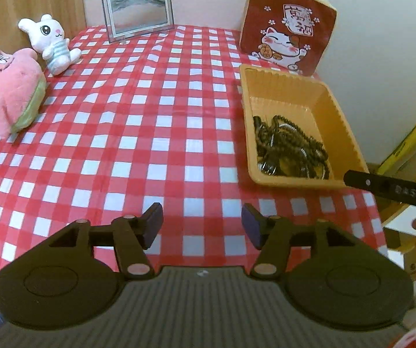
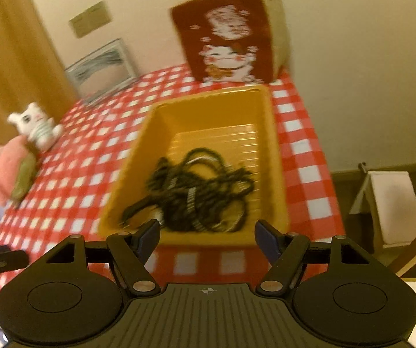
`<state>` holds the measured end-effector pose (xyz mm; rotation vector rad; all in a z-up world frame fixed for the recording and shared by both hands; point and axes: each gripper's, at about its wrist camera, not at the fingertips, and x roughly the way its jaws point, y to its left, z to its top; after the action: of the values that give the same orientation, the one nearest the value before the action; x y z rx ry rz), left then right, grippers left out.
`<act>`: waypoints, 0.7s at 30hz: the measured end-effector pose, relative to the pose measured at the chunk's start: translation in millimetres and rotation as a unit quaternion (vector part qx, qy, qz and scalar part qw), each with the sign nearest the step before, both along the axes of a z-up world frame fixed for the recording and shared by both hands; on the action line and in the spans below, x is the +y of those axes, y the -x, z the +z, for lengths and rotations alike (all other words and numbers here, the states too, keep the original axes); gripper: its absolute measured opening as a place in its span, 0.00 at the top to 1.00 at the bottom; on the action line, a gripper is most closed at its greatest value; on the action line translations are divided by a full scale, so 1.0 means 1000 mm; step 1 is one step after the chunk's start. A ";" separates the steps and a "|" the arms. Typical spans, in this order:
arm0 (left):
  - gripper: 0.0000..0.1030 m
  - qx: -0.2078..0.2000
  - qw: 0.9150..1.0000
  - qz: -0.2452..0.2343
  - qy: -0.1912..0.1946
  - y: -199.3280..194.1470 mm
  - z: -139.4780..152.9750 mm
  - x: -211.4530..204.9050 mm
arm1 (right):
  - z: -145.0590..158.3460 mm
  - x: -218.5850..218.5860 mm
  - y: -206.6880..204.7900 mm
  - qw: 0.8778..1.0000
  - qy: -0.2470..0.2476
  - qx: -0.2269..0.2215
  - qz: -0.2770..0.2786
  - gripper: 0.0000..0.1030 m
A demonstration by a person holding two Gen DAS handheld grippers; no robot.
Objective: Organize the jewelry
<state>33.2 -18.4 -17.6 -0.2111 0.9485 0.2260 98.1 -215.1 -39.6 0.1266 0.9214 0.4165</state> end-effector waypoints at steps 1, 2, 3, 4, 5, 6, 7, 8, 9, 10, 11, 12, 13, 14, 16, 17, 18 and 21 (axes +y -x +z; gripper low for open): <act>0.43 0.000 1.000 -0.002 -0.002 0.002 0.000 0.001 | 0.003 0.005 0.005 1.000 0.002 0.006 0.009 0.30; 0.43 0.002 1.000 -0.005 -0.002 0.004 0.001 0.001 | 0.005 0.011 0.010 1.000 0.004 0.013 0.017 0.30; 0.39 0.004 1.000 -0.006 -0.004 0.006 0.001 0.002 | 0.007 0.016 0.015 0.999 0.004 0.020 0.024 0.30; 0.32 0.005 1.000 -0.007 -0.007 0.007 0.002 0.003 | 0.009 0.021 0.020 0.999 0.005 0.027 0.030 0.30; 0.30 0.005 1.000 -0.010 -0.012 0.010 0.003 0.004 | 0.010 0.027 0.025 0.999 0.005 0.031 0.032 0.30; 0.28 0.002 1.000 -0.014 -0.016 0.013 0.004 0.006 | 0.012 0.033 0.030 0.999 0.006 0.034 0.034 0.30; 0.27 0.001 1.000 -0.019 -0.020 0.017 0.006 0.007 | 0.015 0.039 0.035 0.999 0.006 0.035 0.037 0.30; 0.26 0.000 0.999 -0.023 -0.023 0.020 0.007 0.009 | 0.017 0.044 0.040 0.999 0.007 0.036 0.039 0.30; 0.23 -0.003 0.999 -0.027 -0.025 0.024 0.009 0.012 | 0.018 0.050 0.044 0.998 0.009 0.037 0.041 0.30; 0.19 -0.006 0.999 -0.030 -0.028 0.028 0.011 0.015 | 0.019 0.056 0.048 0.998 0.013 0.039 0.041 0.30; 0.18 -0.011 0.999 -0.032 -0.030 0.032 0.013 0.018 | 0.021 0.061 0.051 0.998 0.015 0.040 0.039 0.30; 0.18 -0.016 0.999 -0.035 -0.029 0.036 0.015 0.022 | 0.021 0.064 0.054 0.998 0.017 0.042 0.036 0.30; 0.18 -0.019 0.999 -0.039 -0.026 0.039 0.017 0.026 | 0.022 0.069 0.058 0.998 0.017 0.043 0.034 0.30; 0.18 -0.021 0.999 -0.041 -0.022 0.042 0.018 0.030 | 0.023 0.072 0.061 0.998 0.018 0.044 0.033 0.30; 0.18 -0.019 0.999 -0.045 -0.023 0.047 0.020 0.037 | 0.025 0.079 0.069 0.998 0.019 0.045 0.029 0.30; 0.18 -0.017 0.998 -0.049 -0.025 0.050 0.021 0.039 | 0.026 0.083 0.073 0.998 0.020 0.045 0.027 0.30; 0.18 -0.015 0.998 -0.053 -0.026 0.052 0.021 0.041 | 0.027 0.086 0.077 0.998 0.020 0.044 0.026 0.30; 0.18 -0.008 0.998 -0.062 -0.025 0.058 0.020 0.048 | 0.029 0.095 0.086 0.999 0.022 0.042 0.024 0.30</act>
<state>-24.4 29.3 1.9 -0.1065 0.9351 0.1338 11.9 -120.5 -10.5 0.0817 1.0164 0.4385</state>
